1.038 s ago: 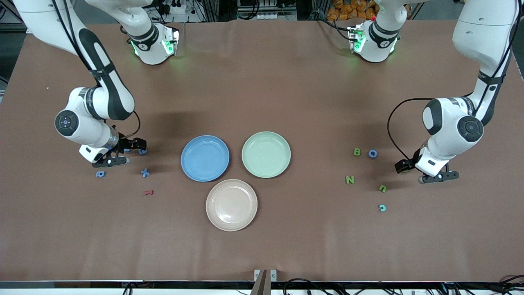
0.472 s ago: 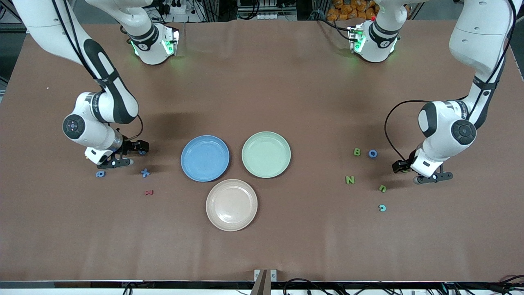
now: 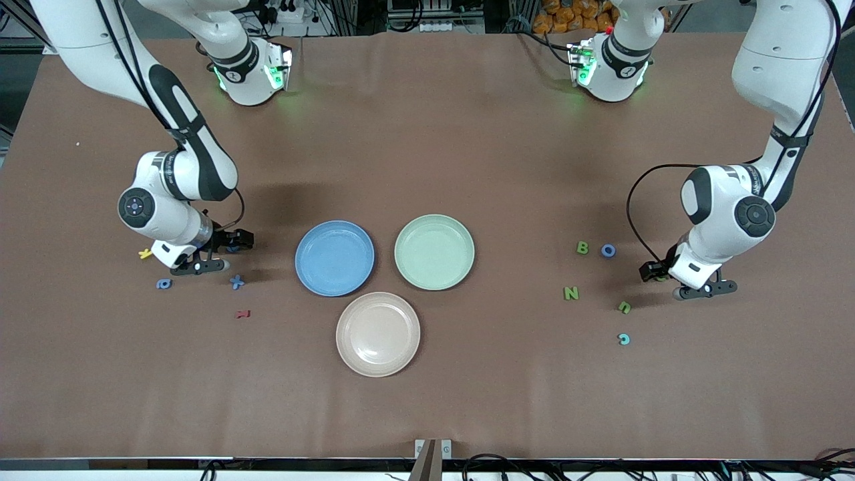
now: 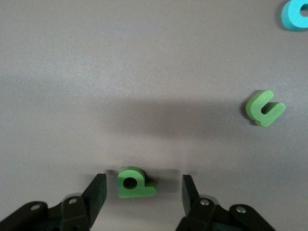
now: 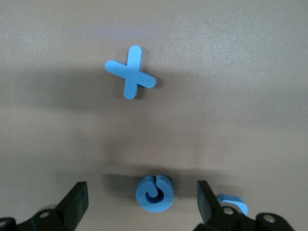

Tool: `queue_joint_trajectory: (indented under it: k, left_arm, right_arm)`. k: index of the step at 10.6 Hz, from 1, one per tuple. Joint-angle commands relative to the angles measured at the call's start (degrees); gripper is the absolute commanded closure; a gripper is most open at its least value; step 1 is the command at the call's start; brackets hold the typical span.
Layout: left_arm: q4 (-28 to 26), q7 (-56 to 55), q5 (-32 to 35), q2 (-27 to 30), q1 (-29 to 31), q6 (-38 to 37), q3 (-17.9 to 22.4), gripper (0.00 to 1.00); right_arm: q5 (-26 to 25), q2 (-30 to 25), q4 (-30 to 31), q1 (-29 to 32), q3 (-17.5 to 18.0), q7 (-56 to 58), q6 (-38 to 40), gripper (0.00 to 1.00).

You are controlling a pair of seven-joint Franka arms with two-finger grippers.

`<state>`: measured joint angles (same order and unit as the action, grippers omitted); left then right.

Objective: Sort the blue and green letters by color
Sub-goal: 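Grasp the green p with the left gripper while the right grasps blue e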

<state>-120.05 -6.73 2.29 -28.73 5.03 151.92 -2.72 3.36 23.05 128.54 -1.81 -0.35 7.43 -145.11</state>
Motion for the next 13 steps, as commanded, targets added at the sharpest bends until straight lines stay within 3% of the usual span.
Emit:
queue_joint_trajectory:
  k: [1,7,8,9,10,11,13]
  left_arm:
    - [-0.4,-1.3,1.2,-0.2,0.0,1.0,0.1,0.29]
    - [-0.4,-1.3,1.1,-0.7,0.0,1.0,0.1,0.39]
    - [-0.4,-1.3,1.2,-0.7,0.0,1.0,0.1,0.47]
    - [-0.5,-1.3,1.1,-0.6,0.1,1.0,0.1,0.64]
    - [-0.8,-1.3,1.1,-0.5,0.1,1.0,0.0,0.76]
    - [-0.8,-1.3,1.2,-0.5,0.1,1.0,0.1,0.78]
    - [-0.8,-1.3,1.2,-0.4,0.0,1.0,0.0,1.0]
  right_arm:
    - [0.7,-0.2,0.5,0.2,0.1,0.0,0.2,0.0]
    - [0.7,-0.2,1.7,0.3,0.1,0.2,0.3,0.0]
    - [0.7,-0.2,1.7,0.4,0.1,0.5,0.2,0.26]
    - [0.7,-0.2,1.6,0.4,0.1,0.5,0.2,0.85]
    - [0.7,-0.2,1.6,0.4,0.0,0.5,0.1,1.0]
    - [0.7,-0.2,1.6,0.5,0.0,0.5,-0.2,1.0]
    - [0.7,-0.2,1.5,0.5,0.0,0.5,-0.2,1.0]
